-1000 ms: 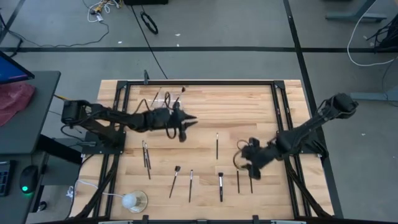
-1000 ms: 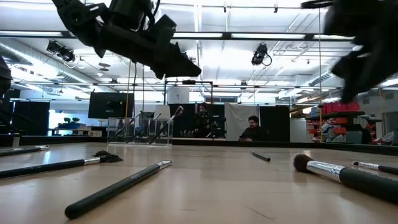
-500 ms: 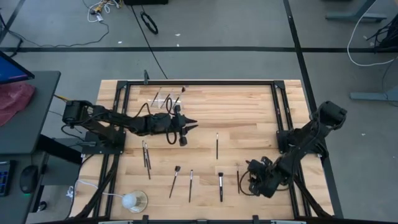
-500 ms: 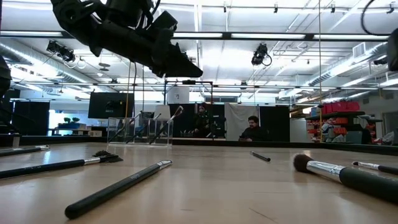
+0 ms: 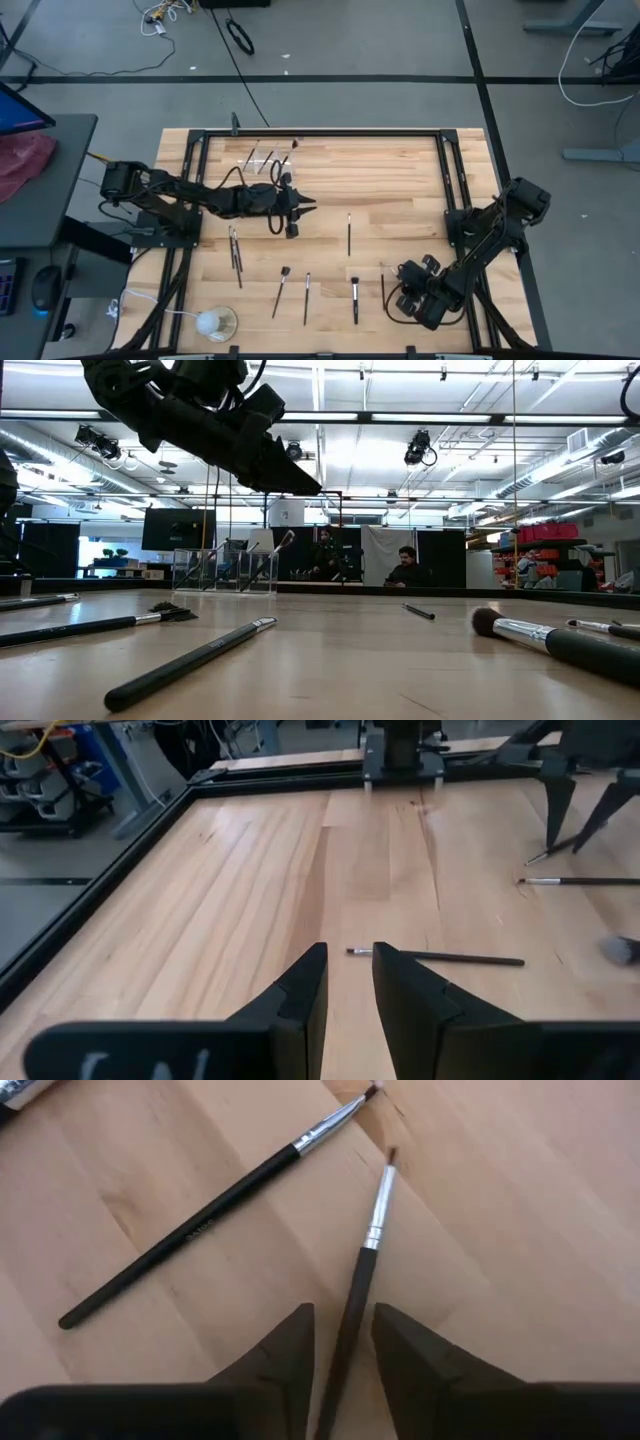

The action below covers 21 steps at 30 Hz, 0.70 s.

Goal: Put items in baskets/containers
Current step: Put the liner brush into the left section of the transparent organizer

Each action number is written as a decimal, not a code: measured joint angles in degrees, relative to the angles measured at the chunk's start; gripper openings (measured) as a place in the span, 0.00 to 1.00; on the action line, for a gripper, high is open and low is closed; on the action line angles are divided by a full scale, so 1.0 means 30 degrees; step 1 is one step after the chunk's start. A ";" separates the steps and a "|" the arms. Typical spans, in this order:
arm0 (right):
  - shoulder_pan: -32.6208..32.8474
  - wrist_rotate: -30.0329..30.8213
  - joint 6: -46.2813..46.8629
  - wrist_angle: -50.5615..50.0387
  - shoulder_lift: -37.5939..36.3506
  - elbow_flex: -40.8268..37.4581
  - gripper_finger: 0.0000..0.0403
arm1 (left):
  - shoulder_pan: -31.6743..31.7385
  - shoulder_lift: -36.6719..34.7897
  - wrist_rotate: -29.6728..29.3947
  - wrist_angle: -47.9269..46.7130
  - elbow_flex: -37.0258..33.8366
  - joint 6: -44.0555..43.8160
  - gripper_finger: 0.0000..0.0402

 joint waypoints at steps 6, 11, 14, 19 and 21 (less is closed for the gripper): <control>0.0214 0.0183 -0.1539 -0.0045 0.0256 -0.0101 0.27 | 0.0000 0.0000 0.0000 0.0036 0.0003 0.0015 0.22; 0.0923 0.1832 -0.1490 0.0730 0.0297 -0.0835 0.26 | 0.0000 0.0000 0.0000 0.0025 -0.0001 0.0007 0.22; 0.1287 0.3170 -0.1104 0.2216 0.0256 -0.1777 0.26 | 0.0000 0.0000 0.0000 0.0033 -0.0001 0.0008 0.22; 0.1816 0.5562 -0.1885 0.4922 0.0329 -0.3287 0.28 | 0.0000 0.0000 0.0000 0.0037 -0.0001 0.0011 0.22; 0.1846 0.5807 -0.2039 0.5434 0.0320 -0.3667 0.31 | 0.0000 0.0000 0.0000 0.0042 -0.0001 0.0007 0.22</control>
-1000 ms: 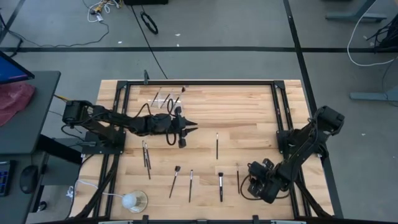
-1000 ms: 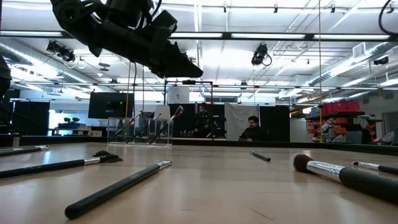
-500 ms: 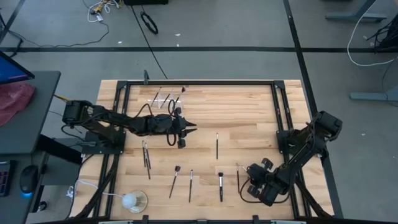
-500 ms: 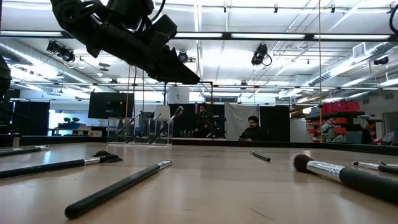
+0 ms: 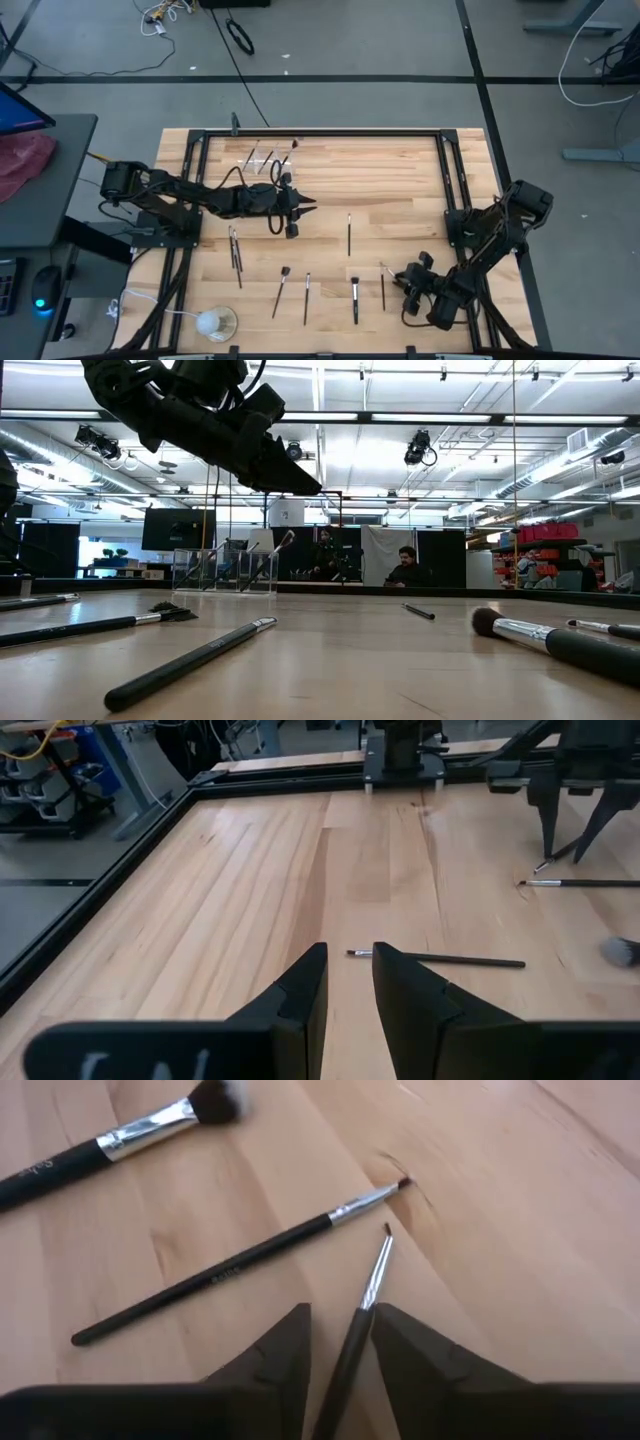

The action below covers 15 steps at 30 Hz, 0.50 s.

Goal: Put items in baskets/containers
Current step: Put the liner brush into the left section of the transparent organizer

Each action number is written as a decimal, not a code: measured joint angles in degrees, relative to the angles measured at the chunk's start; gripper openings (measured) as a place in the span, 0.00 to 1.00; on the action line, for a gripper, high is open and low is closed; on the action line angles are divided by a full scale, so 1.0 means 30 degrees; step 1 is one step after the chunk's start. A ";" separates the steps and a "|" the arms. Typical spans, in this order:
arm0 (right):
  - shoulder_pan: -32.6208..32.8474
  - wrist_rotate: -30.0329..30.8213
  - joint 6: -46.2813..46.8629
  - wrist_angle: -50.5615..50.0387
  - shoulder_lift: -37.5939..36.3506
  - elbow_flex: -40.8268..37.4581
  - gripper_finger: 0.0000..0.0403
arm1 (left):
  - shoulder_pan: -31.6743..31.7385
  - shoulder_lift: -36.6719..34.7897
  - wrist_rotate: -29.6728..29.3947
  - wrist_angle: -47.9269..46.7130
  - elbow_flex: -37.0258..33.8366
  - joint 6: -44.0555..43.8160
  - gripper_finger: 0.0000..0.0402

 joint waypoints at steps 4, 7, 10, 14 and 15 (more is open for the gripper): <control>0.0228 0.0223 -0.1285 0.0679 -0.0028 -0.0473 0.34 | 0.0000 0.0000 0.0000 -0.0002 0.0000 -0.0006 0.22; 0.0446 0.0234 -0.2437 0.0598 -0.0021 -0.0515 0.30 | 0.0000 0.0000 0.0000 -0.0002 0.0000 -0.0007 0.22; 0.0487 0.0092 -0.2587 0.0211 -0.0021 -0.0521 0.24 | 0.0000 0.0000 0.0000 -0.0002 0.0001 -0.0007 0.22; 0.0600 0.0274 -0.2979 0.0203 -0.0028 -0.0770 0.14 | 0.0000 0.0000 0.0000 -0.0002 0.0000 -0.0015 0.22; 0.0604 0.0298 -0.3239 0.0167 -0.0028 -0.0787 0.11 | 0.0000 0.0000 0.0000 0.0002 0.0000 -0.0015 0.22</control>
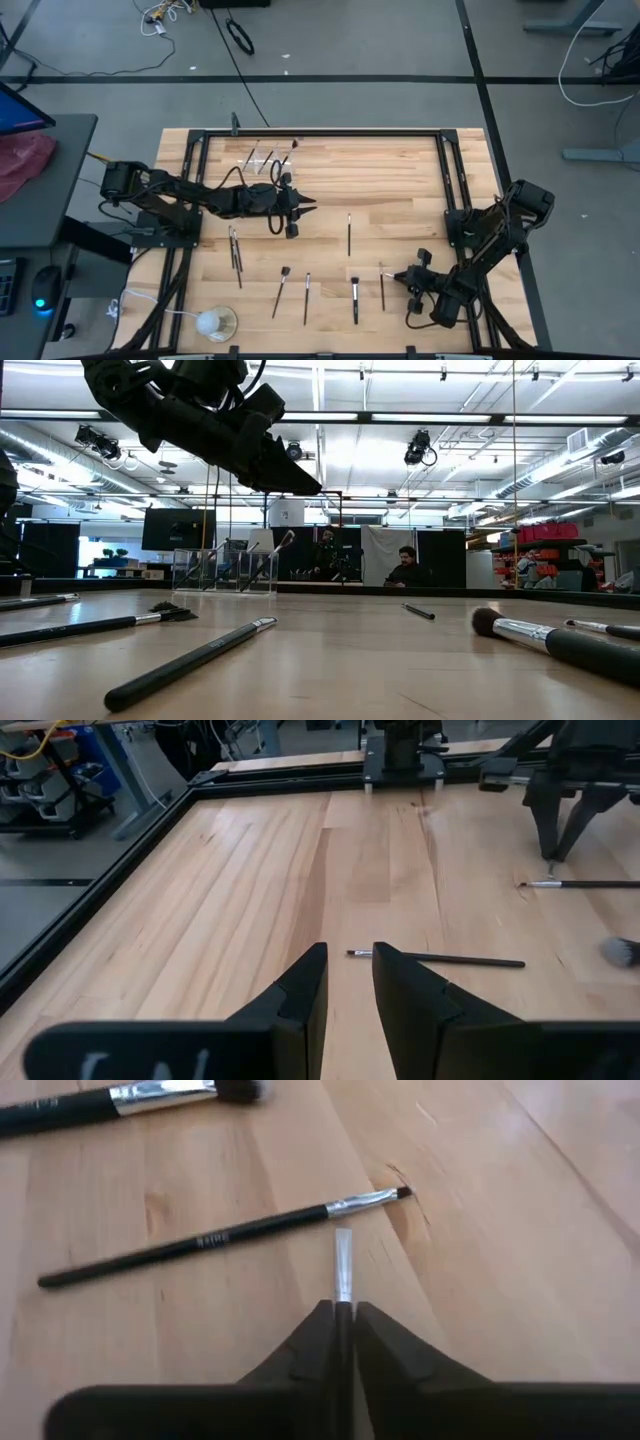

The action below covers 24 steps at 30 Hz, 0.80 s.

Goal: Put items in baskets/containers
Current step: Put the liner brush into the left section of the transparent organizer

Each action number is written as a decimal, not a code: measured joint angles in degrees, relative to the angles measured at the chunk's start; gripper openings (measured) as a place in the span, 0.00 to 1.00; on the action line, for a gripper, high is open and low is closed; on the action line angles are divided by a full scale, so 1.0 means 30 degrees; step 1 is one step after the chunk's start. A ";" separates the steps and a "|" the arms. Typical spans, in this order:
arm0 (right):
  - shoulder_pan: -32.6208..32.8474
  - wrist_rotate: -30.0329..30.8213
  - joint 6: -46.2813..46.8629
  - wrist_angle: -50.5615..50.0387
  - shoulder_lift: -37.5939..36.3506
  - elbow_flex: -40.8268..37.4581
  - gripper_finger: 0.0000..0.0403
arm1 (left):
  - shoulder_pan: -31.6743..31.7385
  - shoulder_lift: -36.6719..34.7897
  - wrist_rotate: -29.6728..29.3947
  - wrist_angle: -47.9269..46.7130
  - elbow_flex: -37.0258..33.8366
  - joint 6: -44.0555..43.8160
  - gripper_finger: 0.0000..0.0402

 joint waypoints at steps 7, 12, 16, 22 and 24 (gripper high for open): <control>0.0029 0.0031 -0.0110 -0.0299 -0.0029 -0.0018 0.02 | 0.0000 0.0000 0.0000 0.0000 0.0000 0.0000 0.22; 0.0029 0.0652 0.2067 -0.0694 -0.0029 -0.0018 0.02 | 0.0000 0.0000 0.0230 0.0011 0.0000 0.0000 0.22; -0.0005 0.2028 0.3308 -0.1617 -0.0308 -0.0296 0.02 | -0.0118 0.0000 0.0864 0.0220 0.0000 0.0013 0.22; -0.0353 0.8623 0.4586 -0.1793 -0.1425 -0.0340 0.02 | -0.0901 0.0000 0.1807 0.1695 -0.0007 0.1095 0.22; -0.0595 1.1548 0.4226 -0.1119 -0.1818 -0.0397 0.02 | -0.1158 0.0000 0.2453 0.2182 -0.0007 0.1518 0.22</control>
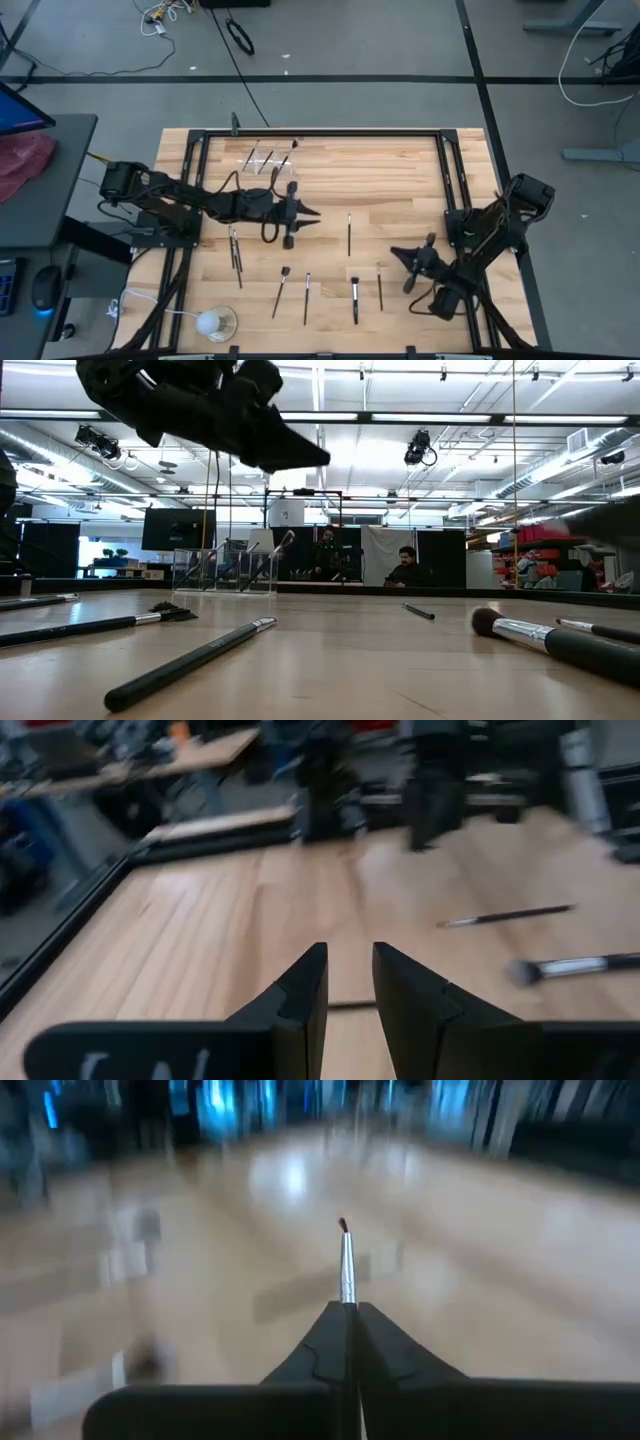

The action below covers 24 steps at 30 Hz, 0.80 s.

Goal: Put items in baskets/containers
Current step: Put the liner brush into the left section of the transparent organizer

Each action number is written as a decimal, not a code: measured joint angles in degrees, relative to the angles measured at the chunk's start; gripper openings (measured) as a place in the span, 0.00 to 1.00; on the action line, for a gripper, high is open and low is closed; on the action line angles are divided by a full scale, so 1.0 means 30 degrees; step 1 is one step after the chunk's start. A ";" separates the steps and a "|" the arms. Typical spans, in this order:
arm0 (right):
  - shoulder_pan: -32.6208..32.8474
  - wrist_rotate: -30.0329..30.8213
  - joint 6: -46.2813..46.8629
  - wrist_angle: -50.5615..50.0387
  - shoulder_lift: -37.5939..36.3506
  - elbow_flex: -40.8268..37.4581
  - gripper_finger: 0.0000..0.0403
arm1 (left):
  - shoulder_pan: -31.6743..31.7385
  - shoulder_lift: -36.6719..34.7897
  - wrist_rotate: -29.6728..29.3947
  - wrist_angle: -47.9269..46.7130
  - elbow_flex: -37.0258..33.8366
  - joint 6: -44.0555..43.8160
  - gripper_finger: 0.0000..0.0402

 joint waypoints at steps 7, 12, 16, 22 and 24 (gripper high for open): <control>-0.0703 0.4219 -0.6671 0.6958 -0.1484 0.0054 0.02 | -0.0343 0.1437 0.1705 0.3779 0.0007 0.0334 0.22; -0.1539 0.3310 -1.5390 1.5143 -0.1626 0.0087 0.02 | -0.0328 0.4340 0.3108 0.7826 0.0470 0.0311 0.23; -0.2729 -0.0912 -2.3394 2.1886 -0.1628 0.0087 0.02 | -0.0328 0.6508 0.4619 0.8911 0.2095 -0.0083 0.32; -0.4774 -0.6205 -3.0858 2.7644 -0.1642 0.0124 0.02 | -0.0412 0.8047 0.8790 0.8948 0.4859 -0.1089 0.48; -0.5395 -0.8062 -3.1774 2.8348 -0.1642 0.0124 0.02 | -0.0587 0.8058 0.8936 0.9001 0.5370 -0.1119 0.51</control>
